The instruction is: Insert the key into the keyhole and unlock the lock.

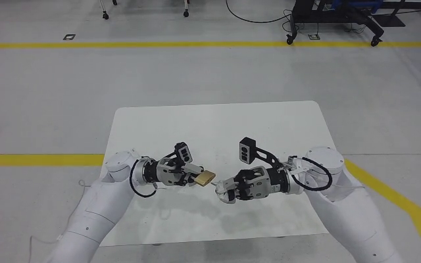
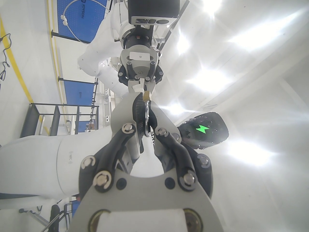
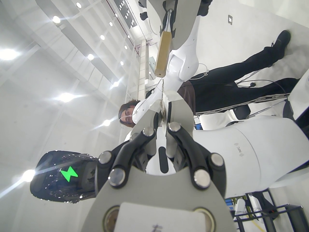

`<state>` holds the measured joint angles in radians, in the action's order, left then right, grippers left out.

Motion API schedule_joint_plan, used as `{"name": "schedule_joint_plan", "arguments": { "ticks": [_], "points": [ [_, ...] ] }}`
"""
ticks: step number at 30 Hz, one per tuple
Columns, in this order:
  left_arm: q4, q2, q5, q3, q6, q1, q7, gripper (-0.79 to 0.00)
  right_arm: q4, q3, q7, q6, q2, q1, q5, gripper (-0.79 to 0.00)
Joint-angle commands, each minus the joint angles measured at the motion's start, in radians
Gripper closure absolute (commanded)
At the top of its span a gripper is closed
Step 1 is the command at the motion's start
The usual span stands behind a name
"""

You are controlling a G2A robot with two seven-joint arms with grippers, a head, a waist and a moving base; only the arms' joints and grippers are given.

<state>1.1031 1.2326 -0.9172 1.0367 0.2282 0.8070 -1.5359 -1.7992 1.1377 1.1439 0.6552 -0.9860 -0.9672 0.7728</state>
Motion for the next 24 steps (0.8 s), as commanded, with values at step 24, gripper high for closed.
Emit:
{"name": "schedule_joint_plan", "arguments": {
  "ticks": [24],
  "points": [
    [0.030, -0.015, -0.016, 0.012, -0.028, 0.028, 0.000, 0.000, 0.002, -0.039, -0.073, 0.018, 0.002, 0.033, 0.022, 0.000]
  ]
}}
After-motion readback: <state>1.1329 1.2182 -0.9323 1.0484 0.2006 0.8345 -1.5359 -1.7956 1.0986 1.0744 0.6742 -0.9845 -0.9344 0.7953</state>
